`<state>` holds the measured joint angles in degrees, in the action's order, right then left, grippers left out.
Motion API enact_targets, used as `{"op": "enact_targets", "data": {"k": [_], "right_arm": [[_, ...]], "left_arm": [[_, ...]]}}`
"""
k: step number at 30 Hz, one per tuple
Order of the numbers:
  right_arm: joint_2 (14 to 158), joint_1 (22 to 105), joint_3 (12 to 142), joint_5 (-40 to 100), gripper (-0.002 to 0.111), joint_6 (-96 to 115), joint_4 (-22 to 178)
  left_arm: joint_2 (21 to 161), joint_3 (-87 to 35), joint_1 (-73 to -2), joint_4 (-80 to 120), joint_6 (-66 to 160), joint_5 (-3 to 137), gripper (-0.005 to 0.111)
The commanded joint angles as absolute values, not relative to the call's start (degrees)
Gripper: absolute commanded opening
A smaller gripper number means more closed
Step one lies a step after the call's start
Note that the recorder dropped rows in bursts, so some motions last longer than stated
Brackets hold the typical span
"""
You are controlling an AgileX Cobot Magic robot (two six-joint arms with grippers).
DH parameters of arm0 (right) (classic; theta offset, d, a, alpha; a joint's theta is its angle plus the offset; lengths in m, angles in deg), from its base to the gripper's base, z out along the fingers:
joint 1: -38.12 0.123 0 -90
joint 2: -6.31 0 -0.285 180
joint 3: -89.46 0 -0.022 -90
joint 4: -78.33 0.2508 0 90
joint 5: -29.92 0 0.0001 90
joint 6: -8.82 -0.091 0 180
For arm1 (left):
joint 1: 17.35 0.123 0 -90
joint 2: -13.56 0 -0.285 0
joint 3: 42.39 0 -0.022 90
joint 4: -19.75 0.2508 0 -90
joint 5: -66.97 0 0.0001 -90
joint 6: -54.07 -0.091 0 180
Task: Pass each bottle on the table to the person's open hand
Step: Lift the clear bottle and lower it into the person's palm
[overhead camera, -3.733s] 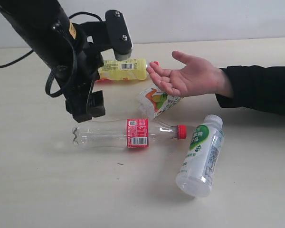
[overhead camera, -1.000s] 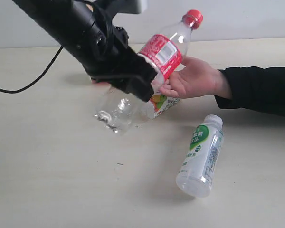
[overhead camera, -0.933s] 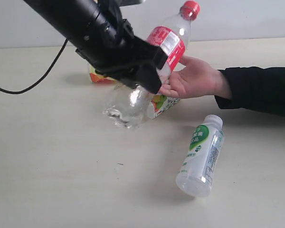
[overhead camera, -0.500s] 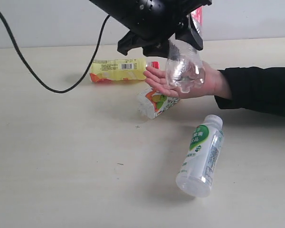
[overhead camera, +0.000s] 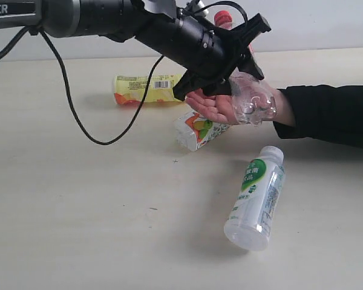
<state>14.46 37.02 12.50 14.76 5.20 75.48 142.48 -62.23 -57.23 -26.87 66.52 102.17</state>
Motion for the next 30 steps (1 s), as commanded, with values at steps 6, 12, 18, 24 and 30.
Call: {"op": "enact_targets", "data": {"k": [6, 12, 18, 24, 30], "right_arm": [[14.1, 36.7, 12.2, 15.4, 0.000, 5.1, 75.4], [14.1, 36.7, 12.2, 15.4, 0.000, 5.1, 75.4], [14.1, 36.7, 12.2, 15.4, 0.000, 5.1, 75.4], [14.1, 36.7, 12.2, 15.4, 0.000, 5.1, 75.4], [14.1, 36.7, 12.2, 15.4, 0.000, 5.1, 75.4]], "left_arm": [[144.0, -62.8, -55.8, -27.3, 66.7, 101.2, 0.000], [145.0, -62.8, -55.1, -26.5, 66.5, 102.0, 0.000], [145.4, -62.8, -55.0, -26.2, 66.2, 100.4, 0.009], [145.7, -62.8, -55.0, -26.2, 66.2, 99.3, 0.061], [145.7, -62.8, -55.0, -26.3, 65.7, 98.9, 0.075]]}}
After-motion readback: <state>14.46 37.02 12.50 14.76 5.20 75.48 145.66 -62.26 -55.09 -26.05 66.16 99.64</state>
